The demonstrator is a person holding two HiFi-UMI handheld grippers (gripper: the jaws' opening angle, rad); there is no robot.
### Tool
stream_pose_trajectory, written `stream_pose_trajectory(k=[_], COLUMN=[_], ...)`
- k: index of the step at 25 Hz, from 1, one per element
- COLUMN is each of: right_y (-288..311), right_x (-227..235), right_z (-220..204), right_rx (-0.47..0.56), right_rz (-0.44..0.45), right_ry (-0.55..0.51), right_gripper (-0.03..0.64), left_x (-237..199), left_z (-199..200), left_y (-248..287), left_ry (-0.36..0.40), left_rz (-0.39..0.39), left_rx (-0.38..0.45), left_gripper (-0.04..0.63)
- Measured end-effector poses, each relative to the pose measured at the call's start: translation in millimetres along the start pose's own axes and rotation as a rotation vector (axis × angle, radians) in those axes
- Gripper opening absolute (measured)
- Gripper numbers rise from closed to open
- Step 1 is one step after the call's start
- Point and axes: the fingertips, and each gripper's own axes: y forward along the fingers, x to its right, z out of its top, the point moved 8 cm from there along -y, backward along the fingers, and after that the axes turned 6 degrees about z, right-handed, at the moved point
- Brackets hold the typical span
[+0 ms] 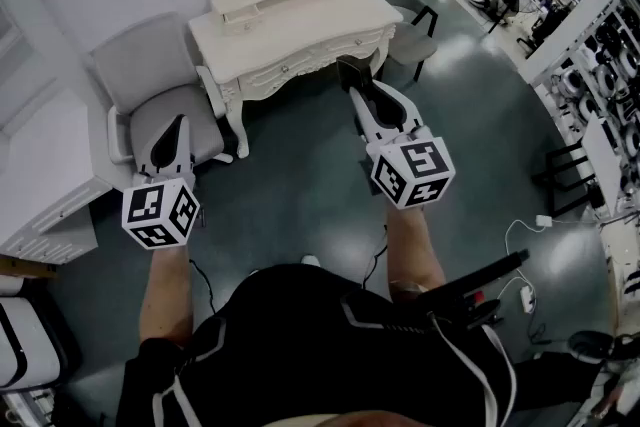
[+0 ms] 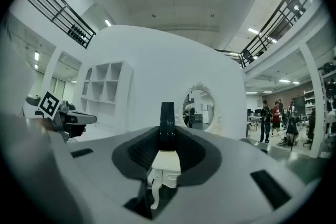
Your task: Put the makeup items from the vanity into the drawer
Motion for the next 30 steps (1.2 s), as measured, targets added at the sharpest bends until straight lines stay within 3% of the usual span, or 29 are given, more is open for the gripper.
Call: stream_pose_trajectory(k=[18, 30], right_y=[10, -1], right_x=[49, 111], right_z=[-5, -14], right_rx=[0.032, 0.056], right_rz=[0.042, 0.063], right_ry=[0.056, 0.051], right_gripper=[0.094, 0.094], left_x=[38, 87], left_z=[-2, -4], left_y=[39, 68], left_ry=[0.035, 0.077], left_rz=[-0.001, 0.031], left_rx=[-0.026, 0.003], left_gripper=[0.003, 0.003])
